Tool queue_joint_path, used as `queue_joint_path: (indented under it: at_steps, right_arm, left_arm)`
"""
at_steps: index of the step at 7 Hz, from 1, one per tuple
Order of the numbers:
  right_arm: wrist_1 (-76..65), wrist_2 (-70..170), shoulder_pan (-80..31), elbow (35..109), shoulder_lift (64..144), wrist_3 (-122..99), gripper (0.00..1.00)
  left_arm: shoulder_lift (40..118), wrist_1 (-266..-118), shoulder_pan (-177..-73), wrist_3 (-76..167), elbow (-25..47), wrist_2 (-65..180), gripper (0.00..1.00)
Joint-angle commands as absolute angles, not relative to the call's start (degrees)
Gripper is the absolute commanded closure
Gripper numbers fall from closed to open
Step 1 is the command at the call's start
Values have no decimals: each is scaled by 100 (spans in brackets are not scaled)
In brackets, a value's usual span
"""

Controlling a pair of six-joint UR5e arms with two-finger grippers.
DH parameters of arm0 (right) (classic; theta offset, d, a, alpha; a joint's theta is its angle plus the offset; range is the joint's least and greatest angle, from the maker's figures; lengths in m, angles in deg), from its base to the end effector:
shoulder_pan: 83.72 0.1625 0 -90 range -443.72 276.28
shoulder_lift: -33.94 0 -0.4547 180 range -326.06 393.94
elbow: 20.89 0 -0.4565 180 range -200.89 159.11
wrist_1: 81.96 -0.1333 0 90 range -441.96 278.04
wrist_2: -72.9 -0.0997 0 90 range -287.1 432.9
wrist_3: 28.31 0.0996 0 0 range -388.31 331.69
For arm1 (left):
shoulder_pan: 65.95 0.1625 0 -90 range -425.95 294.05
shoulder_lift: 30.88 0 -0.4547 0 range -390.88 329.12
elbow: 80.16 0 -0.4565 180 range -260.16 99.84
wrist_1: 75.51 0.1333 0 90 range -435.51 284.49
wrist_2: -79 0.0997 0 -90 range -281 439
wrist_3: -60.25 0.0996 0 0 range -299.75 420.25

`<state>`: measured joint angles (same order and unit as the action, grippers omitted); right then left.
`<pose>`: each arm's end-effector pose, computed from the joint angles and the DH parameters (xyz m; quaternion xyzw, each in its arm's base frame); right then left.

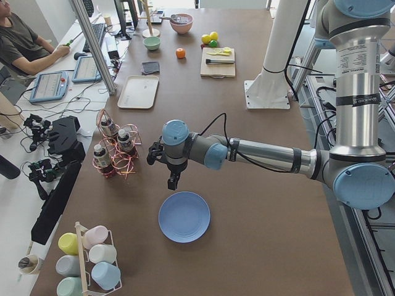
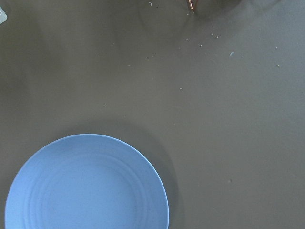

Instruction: Pick orange to plate

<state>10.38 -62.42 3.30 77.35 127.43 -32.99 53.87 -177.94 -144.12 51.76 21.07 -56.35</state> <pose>0.0349 -0.5323 0.6443 0.0251 -0.3848 -0.0697 0.9200 0.0474 -0.5307 0.6027 0.0782 0.4006 0.0882 0.9086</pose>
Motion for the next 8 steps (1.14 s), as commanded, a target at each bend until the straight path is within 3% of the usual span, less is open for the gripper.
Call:
queue_joint_path:
  at_steps: [1,4,8]
  right_arm:
    - [1033,-6245,312,7746,12746,-3314,0]
    - [1033,-6385,286,7833,12772,-3314,0]
    - [1033,-6385,277,7860,12816,-3305,0]
  left_arm:
    - [5368,-18548,-14408,5190,1402,-5635,2]
    - [5613,-19950,-14435,5660,-426,-5600,3]
    - [5920,-19970,-14681,5849,-1396,-5600,3]
